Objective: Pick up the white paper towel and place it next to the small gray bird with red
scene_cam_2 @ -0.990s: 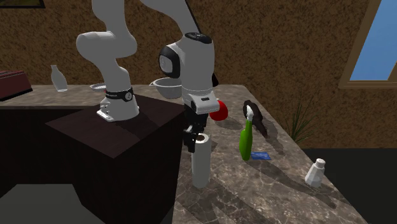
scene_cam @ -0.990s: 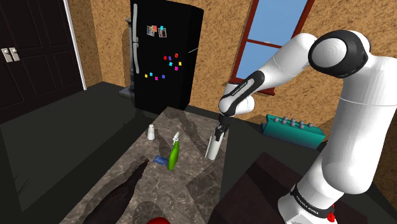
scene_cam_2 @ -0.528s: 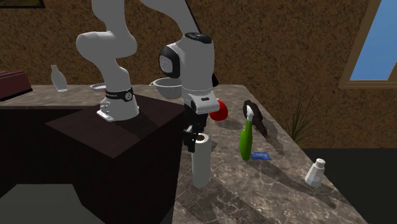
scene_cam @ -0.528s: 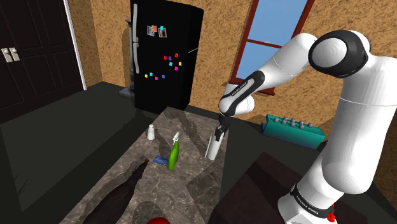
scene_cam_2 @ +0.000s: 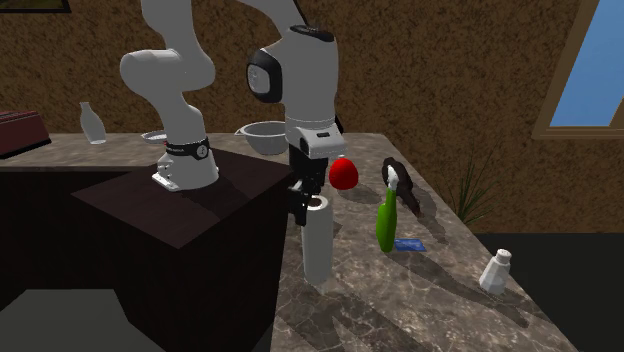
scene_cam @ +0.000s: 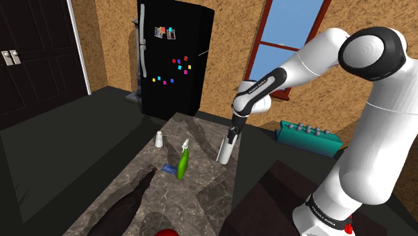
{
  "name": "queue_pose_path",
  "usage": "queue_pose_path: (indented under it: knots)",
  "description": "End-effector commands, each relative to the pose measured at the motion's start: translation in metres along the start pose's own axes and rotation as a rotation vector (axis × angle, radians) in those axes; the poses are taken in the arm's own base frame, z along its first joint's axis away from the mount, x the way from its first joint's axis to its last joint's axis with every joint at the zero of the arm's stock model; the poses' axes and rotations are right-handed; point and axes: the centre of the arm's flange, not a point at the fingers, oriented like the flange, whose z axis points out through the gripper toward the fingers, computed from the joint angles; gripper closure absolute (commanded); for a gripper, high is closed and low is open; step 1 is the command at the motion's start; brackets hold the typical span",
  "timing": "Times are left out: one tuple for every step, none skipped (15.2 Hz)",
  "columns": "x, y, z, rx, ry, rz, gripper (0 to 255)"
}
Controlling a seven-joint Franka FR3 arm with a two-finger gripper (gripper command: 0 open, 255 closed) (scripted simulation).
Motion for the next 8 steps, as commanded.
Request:
queue_pose_path:
  knots:
    - [-0.001,-0.001,-0.011,0.0,0.0,0.0,255]
    - [-0.002,-0.002,-0.016,0.0,0.0,0.0,255]
    - [-0.002,-0.002,-0.021,0.0,0.0,0.0,255]
    - [-0.002,-0.002,-0.026,0.0,0.0,0.0,255]
    - [-0.002,-0.003,-0.032,0.0,0.0,0.0,255]
    - [-0.003,-0.003,-0.037,0.0,0.0,0.0,255]
    - [-0.003,-0.003,-0.042,0.0,0.0,0.0,255]
    - [-0.003,-0.004,-0.048,0.0,0.0,0.0,255]
